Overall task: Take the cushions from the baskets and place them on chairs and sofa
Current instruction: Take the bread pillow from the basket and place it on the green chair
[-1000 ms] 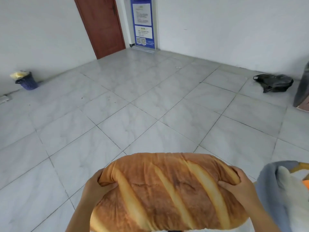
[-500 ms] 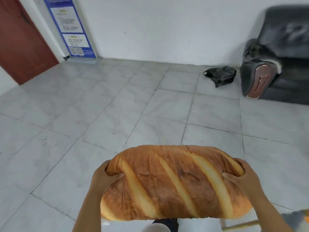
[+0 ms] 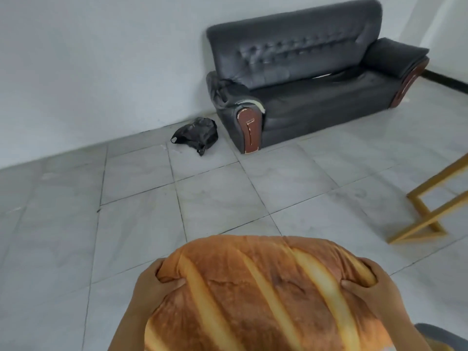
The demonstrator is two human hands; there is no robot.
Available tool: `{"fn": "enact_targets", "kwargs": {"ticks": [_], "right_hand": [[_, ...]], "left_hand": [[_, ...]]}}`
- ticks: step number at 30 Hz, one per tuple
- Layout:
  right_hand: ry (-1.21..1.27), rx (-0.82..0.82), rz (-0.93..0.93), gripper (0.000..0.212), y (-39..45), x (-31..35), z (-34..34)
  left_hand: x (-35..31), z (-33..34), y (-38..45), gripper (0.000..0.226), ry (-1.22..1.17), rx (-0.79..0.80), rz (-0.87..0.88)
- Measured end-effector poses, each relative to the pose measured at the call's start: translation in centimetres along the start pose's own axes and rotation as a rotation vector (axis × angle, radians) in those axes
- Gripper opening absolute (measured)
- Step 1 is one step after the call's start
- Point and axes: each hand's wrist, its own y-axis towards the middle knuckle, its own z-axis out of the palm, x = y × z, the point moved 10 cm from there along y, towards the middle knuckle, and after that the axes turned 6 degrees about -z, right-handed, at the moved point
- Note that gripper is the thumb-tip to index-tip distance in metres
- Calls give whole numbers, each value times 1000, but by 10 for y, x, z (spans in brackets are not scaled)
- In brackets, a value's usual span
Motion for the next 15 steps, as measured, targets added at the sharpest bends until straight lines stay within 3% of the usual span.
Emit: {"fn": "enact_targets", "kwargs": {"ticks": [8, 11, 15], "right_hand": [[59, -126, 25, 60, 172, 61, -43], [81, -188, 108, 59, 213, 56, -48], [101, -266, 192, 82, 294, 54, -53]], "left_hand": [[-162, 56, 185, 80, 80, 67, 129], [-195, 95, 241, 68, 84, 147, 127], [-249, 155, 334, 55, 100, 244, 157]]}}
